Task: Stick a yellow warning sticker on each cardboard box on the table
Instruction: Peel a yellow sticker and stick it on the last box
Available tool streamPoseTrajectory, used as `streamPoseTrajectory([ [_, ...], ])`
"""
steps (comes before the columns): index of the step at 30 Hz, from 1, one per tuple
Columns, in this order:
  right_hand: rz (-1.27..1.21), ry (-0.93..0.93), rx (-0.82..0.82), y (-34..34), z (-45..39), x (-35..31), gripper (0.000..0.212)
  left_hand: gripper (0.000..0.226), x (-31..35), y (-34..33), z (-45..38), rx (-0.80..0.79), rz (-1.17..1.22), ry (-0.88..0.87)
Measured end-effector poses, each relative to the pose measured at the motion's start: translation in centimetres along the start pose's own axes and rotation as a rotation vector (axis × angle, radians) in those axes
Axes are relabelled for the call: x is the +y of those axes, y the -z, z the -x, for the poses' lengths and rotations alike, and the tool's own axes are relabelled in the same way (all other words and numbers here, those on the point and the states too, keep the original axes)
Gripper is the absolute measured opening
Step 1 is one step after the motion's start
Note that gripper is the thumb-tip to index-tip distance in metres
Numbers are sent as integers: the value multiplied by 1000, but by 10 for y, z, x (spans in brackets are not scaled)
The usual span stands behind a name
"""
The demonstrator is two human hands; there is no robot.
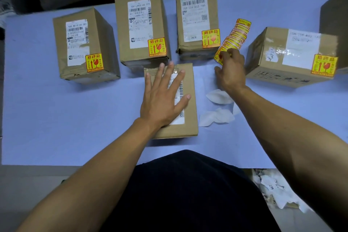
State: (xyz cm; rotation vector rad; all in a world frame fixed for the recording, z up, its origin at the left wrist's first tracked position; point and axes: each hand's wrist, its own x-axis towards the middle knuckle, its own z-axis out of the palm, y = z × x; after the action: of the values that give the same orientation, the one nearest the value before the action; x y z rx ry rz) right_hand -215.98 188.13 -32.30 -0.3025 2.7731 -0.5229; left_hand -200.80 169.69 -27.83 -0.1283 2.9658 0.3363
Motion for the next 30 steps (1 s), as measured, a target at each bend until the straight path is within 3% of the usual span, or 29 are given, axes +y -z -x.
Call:
streamPoseTrajectory([
  [10, -4, -67, 45, 3, -14, 6, 40, 70, 1, 2, 0, 8, 33, 13],
  [19, 309, 136, 139, 2, 1, 13, 27, 69, 1, 2, 1, 2, 34, 17],
  [23, 314, 169, 165, 2, 6, 17, 25, 69, 1, 3, 1, 1, 46, 19],
  [26, 54, 69, 273, 12, 14, 9, 24, 69, 1, 3, 1, -1, 61, 17],
  [30, -619, -150, 321, 41, 32, -14, 18, 68, 1, 6, 2, 2, 120, 16],
])
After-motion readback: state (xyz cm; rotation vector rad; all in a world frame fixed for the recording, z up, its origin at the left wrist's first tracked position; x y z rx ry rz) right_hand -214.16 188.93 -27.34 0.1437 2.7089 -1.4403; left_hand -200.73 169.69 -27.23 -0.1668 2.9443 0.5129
